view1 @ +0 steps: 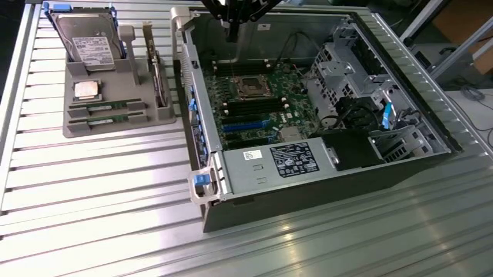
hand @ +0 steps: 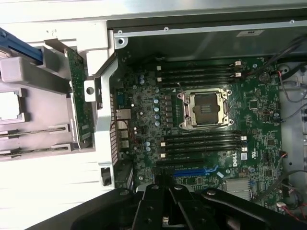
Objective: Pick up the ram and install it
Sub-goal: 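Reach for the ram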
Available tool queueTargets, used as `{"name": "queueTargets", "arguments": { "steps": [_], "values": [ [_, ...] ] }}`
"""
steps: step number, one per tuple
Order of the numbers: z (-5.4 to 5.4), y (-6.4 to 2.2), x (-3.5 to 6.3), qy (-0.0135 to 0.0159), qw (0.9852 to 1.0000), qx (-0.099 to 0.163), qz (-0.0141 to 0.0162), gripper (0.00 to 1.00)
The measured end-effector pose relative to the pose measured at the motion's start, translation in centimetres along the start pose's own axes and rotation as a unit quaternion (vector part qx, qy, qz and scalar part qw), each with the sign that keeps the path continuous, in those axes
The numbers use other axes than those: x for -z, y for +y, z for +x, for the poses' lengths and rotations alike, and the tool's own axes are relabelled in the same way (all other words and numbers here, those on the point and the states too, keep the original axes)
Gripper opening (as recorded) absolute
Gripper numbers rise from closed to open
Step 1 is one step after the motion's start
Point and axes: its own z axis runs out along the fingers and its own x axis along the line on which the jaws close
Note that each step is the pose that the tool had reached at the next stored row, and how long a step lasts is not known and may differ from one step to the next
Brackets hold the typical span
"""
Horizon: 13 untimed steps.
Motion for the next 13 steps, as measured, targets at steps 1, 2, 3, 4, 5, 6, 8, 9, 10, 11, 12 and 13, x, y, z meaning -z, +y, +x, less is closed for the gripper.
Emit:
{"name": "queueTargets", "arguments": {
  "steps": [1, 2, 3, 4, 5, 6, 8, 9, 10, 11, 12, 13],
  "values": [
    [0.06, 0.0, 0.0, 0.0, 1.0, 0.0, 0.0, 0.1],
    [0.1, -0.01, 0.0, 0.0, 1.0, 0.0, 0.0, 0.1],
    [0.15, -0.01, 0.0, 0.0, 1.0, 0.0, 0.0, 0.1],
    [0.21, -0.01, 0.01, 0.0, 1.0, 0.0, 0.0, 0.1],
    [0.27, -0.02, 0.01, 0.0, 1.0, 0.0, 0.0, 0.1],
    [0.3, -0.02, 0.01, 0.0, 1.0, 0.0, 0.0, 0.1],
    [0.42, -0.03, 0.01, 0.0, 1.0, 0.0, 0.0, 0.1],
    [0.47, -0.04, 0.01, 0.0, 1.0, 0.0, 0.0, 0.1],
    [0.51, -0.04, 0.01, 0.0, 1.0, 0.0, 0.0, 0.1],
    [0.56, -0.04, 0.02, 0.0, 1.0, 0.0, 0.0, 0.1],
    [0.63, -0.05, 0.02, 0.0, 1.0, 0.0, 0.0, 0.1],
    [0.68, -0.05, 0.02, 0.0, 1.0, 0.0, 0.0, 0.1]
  ]
}}
